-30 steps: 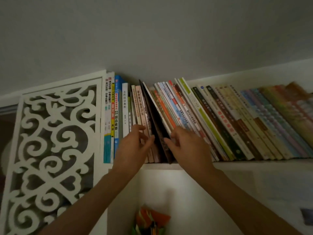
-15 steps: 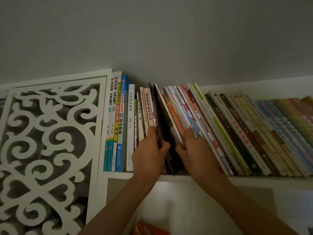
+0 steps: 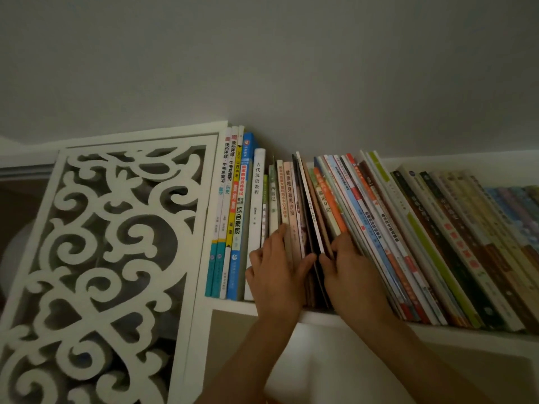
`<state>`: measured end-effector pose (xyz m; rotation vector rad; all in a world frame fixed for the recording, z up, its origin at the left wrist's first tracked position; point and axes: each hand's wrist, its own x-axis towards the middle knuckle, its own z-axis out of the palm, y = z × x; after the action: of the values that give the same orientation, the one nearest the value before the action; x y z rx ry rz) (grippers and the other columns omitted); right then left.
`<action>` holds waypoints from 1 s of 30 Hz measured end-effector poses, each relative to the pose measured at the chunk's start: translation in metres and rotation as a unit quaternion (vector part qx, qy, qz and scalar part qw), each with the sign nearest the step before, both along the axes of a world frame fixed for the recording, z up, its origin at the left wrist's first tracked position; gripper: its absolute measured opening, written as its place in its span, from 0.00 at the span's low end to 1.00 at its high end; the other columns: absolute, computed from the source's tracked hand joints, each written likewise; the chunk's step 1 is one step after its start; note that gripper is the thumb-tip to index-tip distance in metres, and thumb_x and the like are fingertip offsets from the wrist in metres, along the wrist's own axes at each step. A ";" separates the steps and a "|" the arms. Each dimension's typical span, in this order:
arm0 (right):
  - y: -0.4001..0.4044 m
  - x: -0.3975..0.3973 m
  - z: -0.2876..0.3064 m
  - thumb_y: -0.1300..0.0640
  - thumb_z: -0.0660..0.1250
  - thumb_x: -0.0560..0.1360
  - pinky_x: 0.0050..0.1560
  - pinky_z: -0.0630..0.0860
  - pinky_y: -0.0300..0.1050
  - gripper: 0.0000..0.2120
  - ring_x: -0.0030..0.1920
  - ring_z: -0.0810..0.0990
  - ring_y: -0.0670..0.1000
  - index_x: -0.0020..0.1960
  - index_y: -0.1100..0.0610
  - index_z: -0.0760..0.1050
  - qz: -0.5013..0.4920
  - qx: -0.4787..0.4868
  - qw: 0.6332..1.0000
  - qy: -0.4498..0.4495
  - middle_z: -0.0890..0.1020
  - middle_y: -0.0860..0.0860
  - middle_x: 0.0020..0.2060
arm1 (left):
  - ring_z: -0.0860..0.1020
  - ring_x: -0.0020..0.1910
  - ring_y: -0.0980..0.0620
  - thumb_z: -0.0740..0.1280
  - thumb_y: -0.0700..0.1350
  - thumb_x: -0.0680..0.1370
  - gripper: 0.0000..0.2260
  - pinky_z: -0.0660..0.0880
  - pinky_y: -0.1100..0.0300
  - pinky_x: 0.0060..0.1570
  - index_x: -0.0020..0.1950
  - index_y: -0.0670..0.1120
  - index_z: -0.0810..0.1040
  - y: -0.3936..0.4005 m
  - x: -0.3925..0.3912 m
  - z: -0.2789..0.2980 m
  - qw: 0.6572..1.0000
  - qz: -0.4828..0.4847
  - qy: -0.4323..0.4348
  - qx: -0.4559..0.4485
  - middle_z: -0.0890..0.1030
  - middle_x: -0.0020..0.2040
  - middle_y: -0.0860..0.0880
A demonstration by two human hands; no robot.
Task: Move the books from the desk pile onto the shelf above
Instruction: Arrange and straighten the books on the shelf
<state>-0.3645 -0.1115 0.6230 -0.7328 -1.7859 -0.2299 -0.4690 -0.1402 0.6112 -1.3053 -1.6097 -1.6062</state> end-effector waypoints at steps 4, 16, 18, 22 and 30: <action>-0.003 0.003 0.007 0.55 0.60 0.79 0.36 0.77 0.42 0.10 0.35 0.77 0.46 0.59 0.55 0.65 0.075 -0.006 0.997 0.003 0.77 0.50 0.39 | 0.63 0.67 0.54 0.61 0.57 0.77 0.24 0.59 0.56 0.66 0.71 0.55 0.62 -0.020 -0.022 0.007 0.996 -0.017 0.083 0.000 0.68 0.66 0.57; 0.017 -0.048 0.040 0.35 0.69 0.64 0.70 0.43 0.61 0.44 0.75 0.52 0.62 0.72 0.55 0.62 -0.141 0.203 0.966 -0.072 0.59 0.61 0.74 | 0.56 0.70 0.43 0.59 0.47 0.79 0.25 0.59 0.51 0.65 0.75 0.55 0.57 -0.019 -0.060 0.095 0.954 0.235 0.183 -0.020 0.55 0.72 0.42; 0.023 -0.046 0.038 0.38 0.70 0.64 0.71 0.43 0.60 0.42 0.75 0.53 0.62 0.72 0.54 0.60 -0.133 0.202 0.968 -0.063 0.60 0.61 0.73 | 0.56 0.70 0.43 0.59 0.48 0.79 0.25 0.59 0.50 0.65 0.75 0.55 0.56 -0.016 -0.060 0.094 0.951 0.245 0.189 -0.022 0.54 0.72 0.41; 0.035 -0.033 0.037 0.43 0.72 0.62 0.70 0.52 0.59 0.41 0.72 0.61 0.62 0.69 0.58 0.62 -0.146 0.262 0.952 -0.063 0.66 0.62 0.70 | 0.58 0.68 0.43 0.62 0.44 0.77 0.23 0.61 0.51 0.63 0.71 0.52 0.64 -0.017 -0.058 0.101 0.963 0.213 0.166 0.008 0.57 0.70 0.42; 0.040 -0.033 0.033 0.48 0.74 0.63 0.68 0.53 0.64 0.33 0.70 0.64 0.66 0.66 0.51 0.68 -0.177 0.301 0.932 -0.091 0.68 0.67 0.68 | 0.61 0.64 0.45 0.63 0.42 0.76 0.17 0.63 0.54 0.62 0.64 0.45 0.71 -0.020 -0.046 0.122 0.975 0.175 0.132 0.027 0.62 0.65 0.43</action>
<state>-0.3972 -0.0710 0.6564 -0.5855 -1.6087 -1.0679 -0.5150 -0.1597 0.7333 -1.0818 -1.5191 -1.2026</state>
